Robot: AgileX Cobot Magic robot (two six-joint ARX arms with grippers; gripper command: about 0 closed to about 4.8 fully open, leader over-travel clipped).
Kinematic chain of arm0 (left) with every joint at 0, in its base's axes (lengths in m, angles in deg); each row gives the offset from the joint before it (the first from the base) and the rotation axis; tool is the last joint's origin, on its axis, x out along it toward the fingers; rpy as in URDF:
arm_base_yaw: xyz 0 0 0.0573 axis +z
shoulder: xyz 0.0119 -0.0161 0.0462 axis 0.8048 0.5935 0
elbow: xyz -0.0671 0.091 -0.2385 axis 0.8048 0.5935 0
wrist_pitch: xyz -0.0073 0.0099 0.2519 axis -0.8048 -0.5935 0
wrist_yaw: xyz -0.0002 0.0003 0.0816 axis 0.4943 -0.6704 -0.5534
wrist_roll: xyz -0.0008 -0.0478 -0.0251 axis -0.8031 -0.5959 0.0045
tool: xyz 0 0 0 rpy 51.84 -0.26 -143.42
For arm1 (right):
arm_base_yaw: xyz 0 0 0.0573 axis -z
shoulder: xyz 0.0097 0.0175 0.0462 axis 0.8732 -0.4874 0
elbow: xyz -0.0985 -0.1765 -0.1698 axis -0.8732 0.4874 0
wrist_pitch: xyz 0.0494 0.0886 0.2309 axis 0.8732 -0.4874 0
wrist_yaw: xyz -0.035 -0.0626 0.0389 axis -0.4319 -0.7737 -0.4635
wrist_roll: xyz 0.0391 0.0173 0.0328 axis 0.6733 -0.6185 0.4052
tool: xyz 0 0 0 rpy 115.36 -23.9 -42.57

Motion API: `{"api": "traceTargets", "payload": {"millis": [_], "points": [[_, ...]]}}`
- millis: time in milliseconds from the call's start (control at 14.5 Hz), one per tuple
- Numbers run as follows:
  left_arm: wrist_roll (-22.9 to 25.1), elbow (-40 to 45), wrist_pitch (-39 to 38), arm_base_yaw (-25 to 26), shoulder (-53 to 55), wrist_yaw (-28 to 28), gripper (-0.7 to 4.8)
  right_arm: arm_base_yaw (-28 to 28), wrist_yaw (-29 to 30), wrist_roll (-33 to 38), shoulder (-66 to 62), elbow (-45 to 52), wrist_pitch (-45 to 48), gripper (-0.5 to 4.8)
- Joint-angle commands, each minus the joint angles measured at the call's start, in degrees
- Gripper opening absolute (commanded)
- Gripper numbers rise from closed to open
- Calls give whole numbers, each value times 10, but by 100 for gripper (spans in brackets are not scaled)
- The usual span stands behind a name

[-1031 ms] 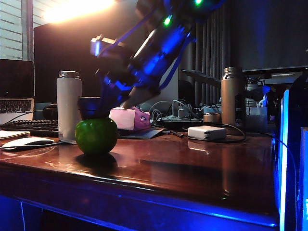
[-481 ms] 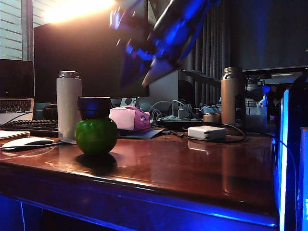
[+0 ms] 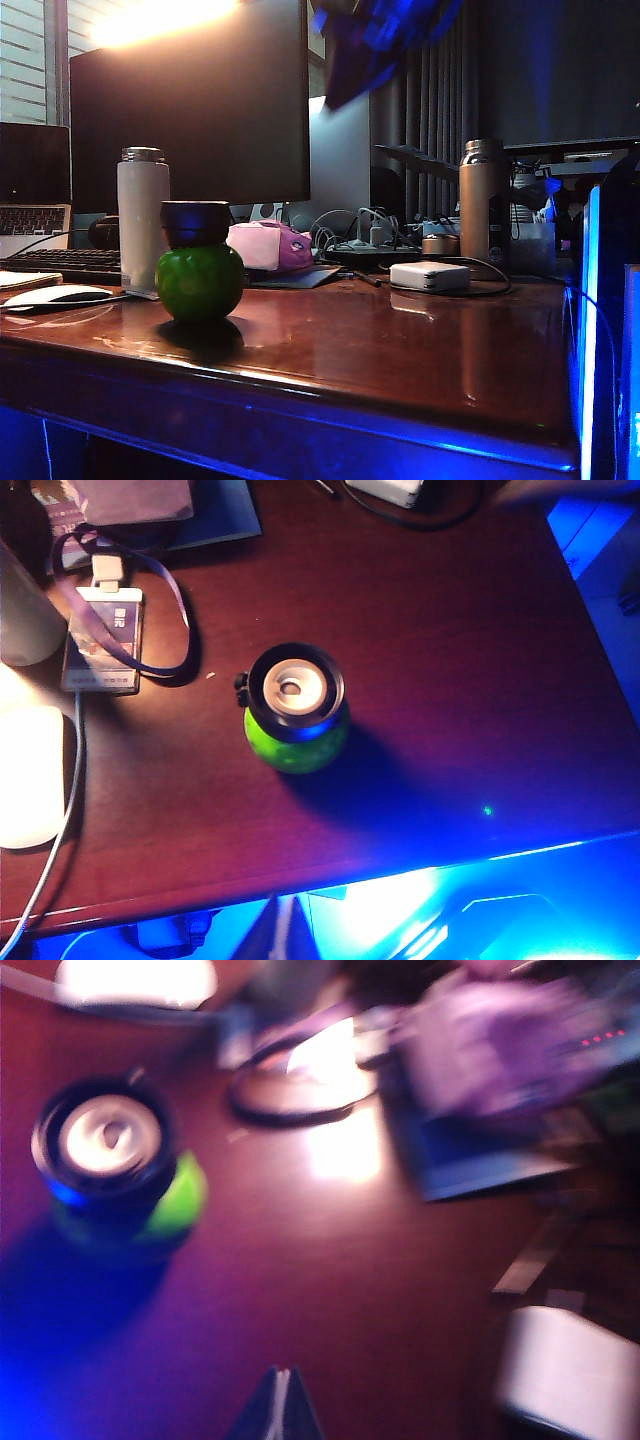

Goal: Stack the black thermos bottle cap from the table onto the green apple.

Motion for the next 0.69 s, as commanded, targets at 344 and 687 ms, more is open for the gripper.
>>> {"api": "traceTargets", "payload": {"millis": [344,687], "points": [[0,-3,3,0,-2,3,-3,72,-24,5,226,110,71,-1],[0,-3,3,0,-2,3,-3,124,-23,63,411,400,191,-1]]}}
